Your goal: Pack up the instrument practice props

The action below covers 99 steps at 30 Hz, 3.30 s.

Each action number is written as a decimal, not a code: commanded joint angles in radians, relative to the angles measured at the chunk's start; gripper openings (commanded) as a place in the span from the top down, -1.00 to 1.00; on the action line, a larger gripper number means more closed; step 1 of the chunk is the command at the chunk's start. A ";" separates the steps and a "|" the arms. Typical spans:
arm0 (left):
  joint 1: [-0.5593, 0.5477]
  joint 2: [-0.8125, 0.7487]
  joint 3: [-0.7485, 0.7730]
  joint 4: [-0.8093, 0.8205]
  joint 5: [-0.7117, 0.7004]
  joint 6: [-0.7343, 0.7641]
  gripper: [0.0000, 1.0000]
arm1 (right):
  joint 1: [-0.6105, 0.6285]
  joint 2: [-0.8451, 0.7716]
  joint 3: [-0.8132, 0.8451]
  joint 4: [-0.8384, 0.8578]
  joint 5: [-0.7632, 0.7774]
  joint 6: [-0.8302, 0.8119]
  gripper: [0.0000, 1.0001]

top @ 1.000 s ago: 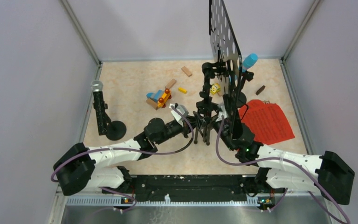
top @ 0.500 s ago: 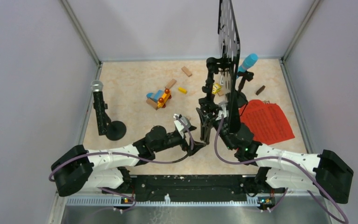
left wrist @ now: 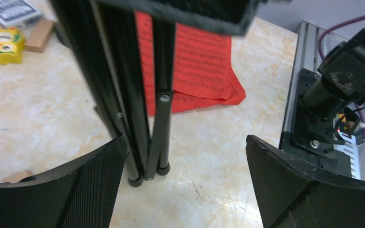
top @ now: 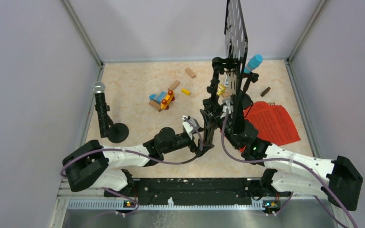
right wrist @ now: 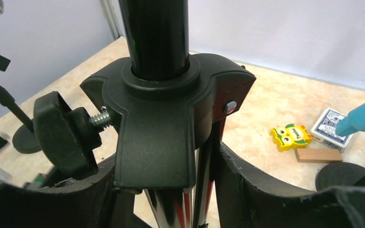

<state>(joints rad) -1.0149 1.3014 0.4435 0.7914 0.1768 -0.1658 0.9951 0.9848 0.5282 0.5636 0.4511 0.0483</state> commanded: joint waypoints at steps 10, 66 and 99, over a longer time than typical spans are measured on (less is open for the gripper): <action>-0.090 0.190 0.050 0.143 -0.279 -0.005 -0.97 | 0.006 -0.050 0.204 -0.163 -0.226 0.362 1.00; -0.419 -0.179 -0.242 0.109 -0.538 -0.060 -0.97 | 0.213 -0.057 0.019 0.250 -0.185 -0.275 1.00; -0.418 -0.023 -0.096 0.193 -0.931 0.086 -0.97 | 0.241 -0.112 -0.094 0.311 -0.047 -0.239 1.00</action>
<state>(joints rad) -1.4525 1.2018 0.2981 0.8318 -0.7280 -0.1730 1.2404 0.9073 0.3717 0.7967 0.4171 -0.2062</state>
